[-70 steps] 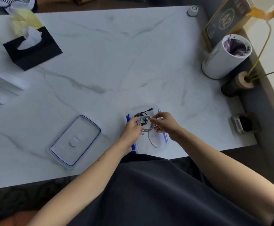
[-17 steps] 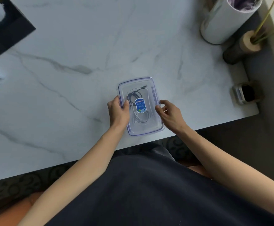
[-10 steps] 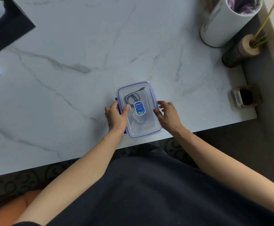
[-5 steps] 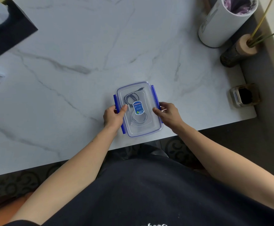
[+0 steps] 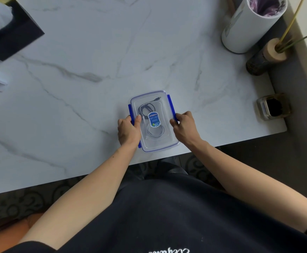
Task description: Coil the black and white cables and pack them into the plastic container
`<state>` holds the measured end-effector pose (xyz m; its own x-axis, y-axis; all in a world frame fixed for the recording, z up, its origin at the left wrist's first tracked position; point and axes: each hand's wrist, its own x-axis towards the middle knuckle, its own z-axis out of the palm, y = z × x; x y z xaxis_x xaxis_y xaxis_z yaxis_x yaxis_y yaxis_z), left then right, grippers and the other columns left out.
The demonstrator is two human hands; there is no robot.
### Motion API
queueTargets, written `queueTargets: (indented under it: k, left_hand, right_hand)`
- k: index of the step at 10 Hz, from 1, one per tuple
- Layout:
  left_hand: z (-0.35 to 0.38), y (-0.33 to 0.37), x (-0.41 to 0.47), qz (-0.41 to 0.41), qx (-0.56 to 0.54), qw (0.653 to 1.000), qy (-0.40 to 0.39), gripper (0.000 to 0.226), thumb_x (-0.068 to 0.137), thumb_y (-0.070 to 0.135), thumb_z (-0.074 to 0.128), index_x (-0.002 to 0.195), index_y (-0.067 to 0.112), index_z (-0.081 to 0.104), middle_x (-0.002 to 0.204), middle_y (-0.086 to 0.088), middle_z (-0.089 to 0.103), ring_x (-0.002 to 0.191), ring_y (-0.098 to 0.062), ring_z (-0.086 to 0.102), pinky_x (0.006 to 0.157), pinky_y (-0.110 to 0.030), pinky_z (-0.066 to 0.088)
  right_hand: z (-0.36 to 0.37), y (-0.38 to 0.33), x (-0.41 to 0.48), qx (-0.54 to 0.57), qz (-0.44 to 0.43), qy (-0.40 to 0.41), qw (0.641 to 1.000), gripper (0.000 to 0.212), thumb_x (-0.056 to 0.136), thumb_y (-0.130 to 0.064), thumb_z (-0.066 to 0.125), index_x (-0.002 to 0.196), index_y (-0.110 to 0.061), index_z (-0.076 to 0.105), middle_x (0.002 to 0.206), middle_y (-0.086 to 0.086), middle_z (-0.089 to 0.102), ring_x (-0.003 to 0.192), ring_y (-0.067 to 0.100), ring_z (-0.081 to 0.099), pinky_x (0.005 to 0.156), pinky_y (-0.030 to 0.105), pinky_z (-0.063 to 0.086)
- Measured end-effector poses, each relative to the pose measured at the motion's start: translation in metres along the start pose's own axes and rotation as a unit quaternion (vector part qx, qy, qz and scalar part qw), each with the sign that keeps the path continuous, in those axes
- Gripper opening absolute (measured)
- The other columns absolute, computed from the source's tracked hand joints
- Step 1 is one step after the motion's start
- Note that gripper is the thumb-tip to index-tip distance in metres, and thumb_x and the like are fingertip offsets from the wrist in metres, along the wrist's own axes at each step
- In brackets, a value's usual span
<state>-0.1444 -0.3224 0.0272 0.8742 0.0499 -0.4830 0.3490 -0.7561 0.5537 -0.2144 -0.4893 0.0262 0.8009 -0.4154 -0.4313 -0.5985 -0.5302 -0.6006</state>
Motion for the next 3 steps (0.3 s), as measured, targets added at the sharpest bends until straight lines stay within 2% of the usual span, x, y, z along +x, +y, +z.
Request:
queueTargets:
  k: [1, 2, 3]
  left_hand:
    - [-0.004, 0.001, 0.002, -0.003, 0.019, 0.999, -0.037, 0.046, 0.098, 0.045, 0.043, 0.104, 0.002, 0.056, 0.119, -0.016, 0.05, 0.086, -0.026, 0.051, 0.072, -0.033, 0.042]
    - [-0.009, 0.002, 0.005, -0.011, 0.028, 0.997, -0.068, 0.051, 0.098, 0.049, 0.04, 0.118, 0.003, 0.051, 0.127, -0.016, 0.048, 0.099, -0.029, 0.054, 0.081, -0.037, 0.046]
    - [-0.023, 0.007, 0.005, 0.016, 0.053, 0.997, -0.058, 0.064, 0.097, 0.051, 0.037, 0.144, 0.008, 0.029, 0.144, -0.016, 0.037, 0.131, -0.033, 0.042, 0.103, -0.047, 0.038]
  right_hand:
    - [-0.007, -0.001, -0.001, -0.021, 0.004, -0.039, 0.999, 0.034, 0.102, -0.029, 0.048, 0.119, -0.001, 0.059, 0.122, 0.016, 0.05, 0.095, 0.017, 0.047, 0.08, 0.028, 0.043]
    - [-0.015, -0.004, 0.0, -0.049, 0.003, -0.058, 0.997, 0.038, 0.1, -0.034, 0.05, 0.124, -0.004, 0.055, 0.126, 0.016, 0.052, 0.097, 0.022, 0.055, 0.082, 0.033, 0.051]
    - [-0.029, -0.021, 0.003, -0.07, -0.027, -0.032, 0.997, 0.052, 0.098, -0.04, 0.05, 0.139, -0.009, 0.042, 0.133, 0.015, 0.049, 0.107, 0.03, 0.059, 0.088, 0.043, 0.053]
